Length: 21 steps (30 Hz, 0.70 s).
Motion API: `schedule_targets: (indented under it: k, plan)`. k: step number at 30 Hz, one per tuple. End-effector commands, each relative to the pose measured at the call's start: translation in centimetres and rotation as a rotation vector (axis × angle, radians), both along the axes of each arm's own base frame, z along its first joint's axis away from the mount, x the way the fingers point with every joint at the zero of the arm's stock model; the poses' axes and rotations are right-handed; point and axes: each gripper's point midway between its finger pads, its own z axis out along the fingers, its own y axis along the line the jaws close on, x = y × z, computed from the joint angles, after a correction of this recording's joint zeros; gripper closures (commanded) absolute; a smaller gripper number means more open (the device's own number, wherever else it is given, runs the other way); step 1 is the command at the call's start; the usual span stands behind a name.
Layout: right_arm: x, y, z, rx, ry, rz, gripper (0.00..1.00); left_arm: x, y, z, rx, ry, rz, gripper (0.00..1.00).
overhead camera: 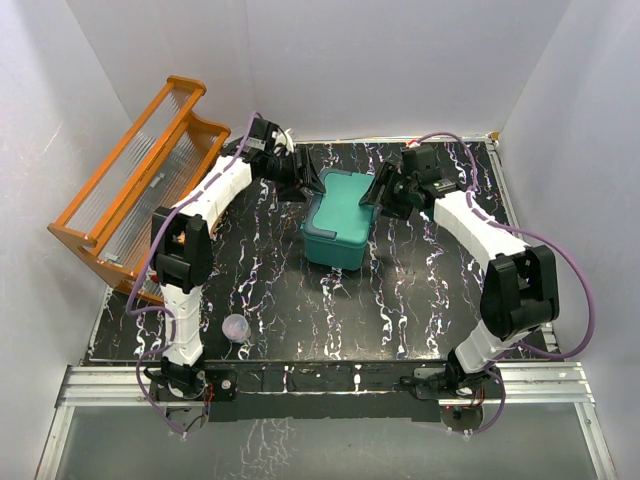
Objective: Organize the medicine kit
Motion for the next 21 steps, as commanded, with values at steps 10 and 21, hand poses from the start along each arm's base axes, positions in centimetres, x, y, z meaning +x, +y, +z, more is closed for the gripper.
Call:
schedule_targets:
  k: [10,21]
  plan:
    - [-2.1,-3.1,6.4,-0.093,-0.112,-0.009,0.32,-2.2,9.0,10.3,0.215,-0.328,0.2,0.01]
    - [-7.8,1.1,3.1,0.079,0.036,0.02,0.31,-10.0,12.4,12.9,0.191,-0.371,0.326,0.01]
